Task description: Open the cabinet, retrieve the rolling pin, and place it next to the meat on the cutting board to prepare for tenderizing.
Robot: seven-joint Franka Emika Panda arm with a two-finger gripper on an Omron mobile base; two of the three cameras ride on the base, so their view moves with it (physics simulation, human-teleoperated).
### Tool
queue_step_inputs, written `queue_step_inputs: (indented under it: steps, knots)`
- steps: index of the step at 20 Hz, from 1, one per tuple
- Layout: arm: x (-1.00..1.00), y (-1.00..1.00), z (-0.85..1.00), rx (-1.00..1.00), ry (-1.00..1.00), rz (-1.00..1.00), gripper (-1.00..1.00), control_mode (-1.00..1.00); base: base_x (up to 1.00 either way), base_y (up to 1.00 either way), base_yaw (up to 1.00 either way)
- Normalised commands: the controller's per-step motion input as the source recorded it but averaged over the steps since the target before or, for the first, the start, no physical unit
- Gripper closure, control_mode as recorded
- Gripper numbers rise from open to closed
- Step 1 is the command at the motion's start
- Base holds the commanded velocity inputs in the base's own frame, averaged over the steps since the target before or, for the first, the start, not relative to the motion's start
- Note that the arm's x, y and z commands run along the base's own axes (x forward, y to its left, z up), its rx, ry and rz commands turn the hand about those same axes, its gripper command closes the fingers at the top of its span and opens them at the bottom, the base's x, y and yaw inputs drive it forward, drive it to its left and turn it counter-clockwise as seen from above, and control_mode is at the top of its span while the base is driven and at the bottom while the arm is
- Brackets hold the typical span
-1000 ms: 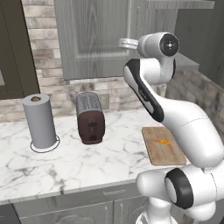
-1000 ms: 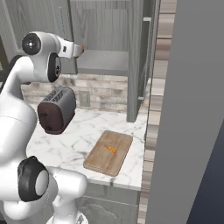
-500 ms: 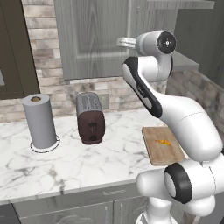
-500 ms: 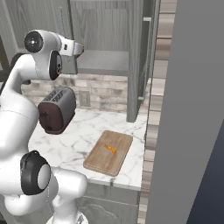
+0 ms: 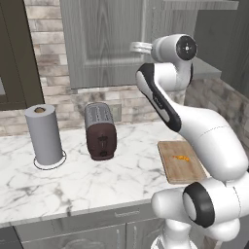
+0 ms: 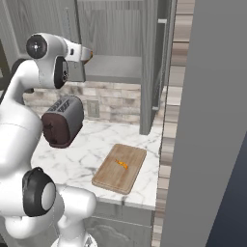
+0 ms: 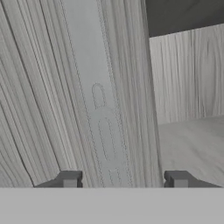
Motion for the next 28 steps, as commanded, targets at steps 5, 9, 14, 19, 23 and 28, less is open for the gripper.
queue_step_inputs:
  steps: [5,9,14,19,23,28]
  knots:
    - [0.0,0.0,0.0,0.0,-0.02,0.0,1.0,-1.0,0.0,0.0,0.0]
    - [0.08,0.0,0.0,0.0,0.0,0.0,1.0,-1.0,0.0,0.0,0.0]
    - [0.1,0.02,0.03,0.0,0.0,-0.01,1.0,-1.0,0.0,0.0,0.0]
    - [0.12,0.23,0.0,-0.02,0.01,-0.01,1.0,-1.0,0.0,0.0,0.0]
    - [0.0,0.03,0.0,-0.01,0.0,0.0,1.0,-1.0,0.0,0.0,0.0]
    - [0.0,0.02,-0.02,0.0,0.0,0.0,1.0,-1.0,0.0,0.0,0.0]
